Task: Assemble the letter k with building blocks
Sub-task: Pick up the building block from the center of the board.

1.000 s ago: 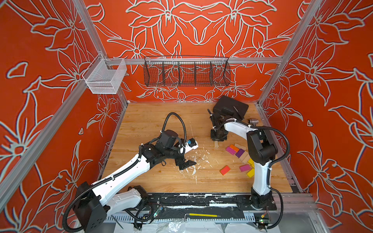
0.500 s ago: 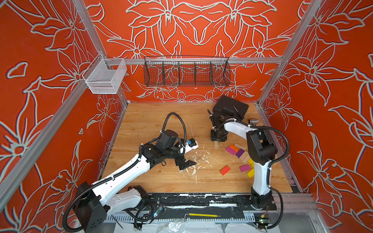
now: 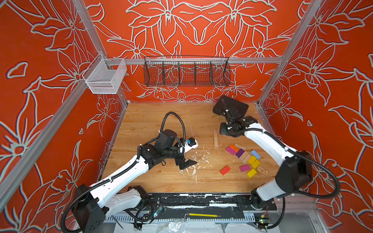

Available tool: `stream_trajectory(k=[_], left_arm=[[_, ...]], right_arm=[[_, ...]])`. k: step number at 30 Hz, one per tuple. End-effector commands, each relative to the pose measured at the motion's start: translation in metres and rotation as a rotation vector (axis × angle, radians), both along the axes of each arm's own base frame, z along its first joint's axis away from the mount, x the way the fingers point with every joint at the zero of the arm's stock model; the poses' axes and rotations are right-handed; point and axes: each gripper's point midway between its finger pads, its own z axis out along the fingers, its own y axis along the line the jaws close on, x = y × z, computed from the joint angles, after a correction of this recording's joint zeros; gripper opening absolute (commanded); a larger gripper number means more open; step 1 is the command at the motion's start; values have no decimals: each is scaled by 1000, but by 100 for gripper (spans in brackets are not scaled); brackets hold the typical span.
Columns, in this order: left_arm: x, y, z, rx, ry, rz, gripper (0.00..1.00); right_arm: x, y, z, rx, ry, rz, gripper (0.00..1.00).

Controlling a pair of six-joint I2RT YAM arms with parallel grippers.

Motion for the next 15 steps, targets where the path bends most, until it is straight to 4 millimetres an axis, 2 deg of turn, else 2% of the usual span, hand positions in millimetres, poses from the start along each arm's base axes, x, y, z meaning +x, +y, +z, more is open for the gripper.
stream_trajectory(k=[1, 4, 8, 11, 15], left_arm=[[-8, -8, 17, -85, -12, -44, 97], [-5, -14, 24, -144, 17, -23, 97], [10, -18, 27, -177, 80, 77, 97], [18, -21, 26, -179, 139, 141, 97], [21, -23, 27, -176, 176, 169, 97]], right_arm=[[-28, -46, 1, -56, -24, -177, 63], [-50, -72, 2, -18, -58, -273, 63], [-72, -99, -9, 31, -59, -355, 62], [-83, -109, -18, 36, -4, -395, 62], [-92, -109, -39, 56, 109, -411, 60]])
